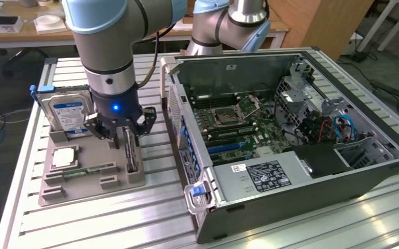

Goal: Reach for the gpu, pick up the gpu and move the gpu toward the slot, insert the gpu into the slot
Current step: 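Pick up the gpu and move the gpu toward the slot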

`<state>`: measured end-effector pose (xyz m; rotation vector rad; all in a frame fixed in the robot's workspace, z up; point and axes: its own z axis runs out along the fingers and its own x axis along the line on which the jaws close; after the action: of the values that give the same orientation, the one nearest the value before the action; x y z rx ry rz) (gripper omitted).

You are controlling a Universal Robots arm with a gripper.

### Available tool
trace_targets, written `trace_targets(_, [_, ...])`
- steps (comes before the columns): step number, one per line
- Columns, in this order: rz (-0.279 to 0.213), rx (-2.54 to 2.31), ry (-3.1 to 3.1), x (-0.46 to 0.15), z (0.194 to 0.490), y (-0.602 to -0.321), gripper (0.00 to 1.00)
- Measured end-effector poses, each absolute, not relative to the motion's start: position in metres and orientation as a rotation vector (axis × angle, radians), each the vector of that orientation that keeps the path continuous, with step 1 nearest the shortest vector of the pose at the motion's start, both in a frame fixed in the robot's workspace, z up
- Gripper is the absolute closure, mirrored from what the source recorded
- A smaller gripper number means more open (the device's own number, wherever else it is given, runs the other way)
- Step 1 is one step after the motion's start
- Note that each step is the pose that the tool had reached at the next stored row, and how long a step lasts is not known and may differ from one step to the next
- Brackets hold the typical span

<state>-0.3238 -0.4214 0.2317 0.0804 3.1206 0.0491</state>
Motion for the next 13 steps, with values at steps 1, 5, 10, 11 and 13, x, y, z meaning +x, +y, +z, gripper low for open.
trace_targets(1, [0.049, 0.078, 3.121, -0.3238, 0.2317, -0.4214, 0.51])
trace_targets(5, [0.05, 0.048, 3.121, -0.3228, 0.2316, -0.4214, 0.6])
trace_targets(10, [0.05, 0.016, 3.122, -0.3223, 0.2317, -0.4215, 0.6])
trace_targets(11, [0.05, 0.016, 3.122, -0.3223, 0.2317, -0.4215, 0.6])
trace_targets(13, [0.05, 0.016, 3.122, -0.3222, 0.2316, -0.4215, 0.6])
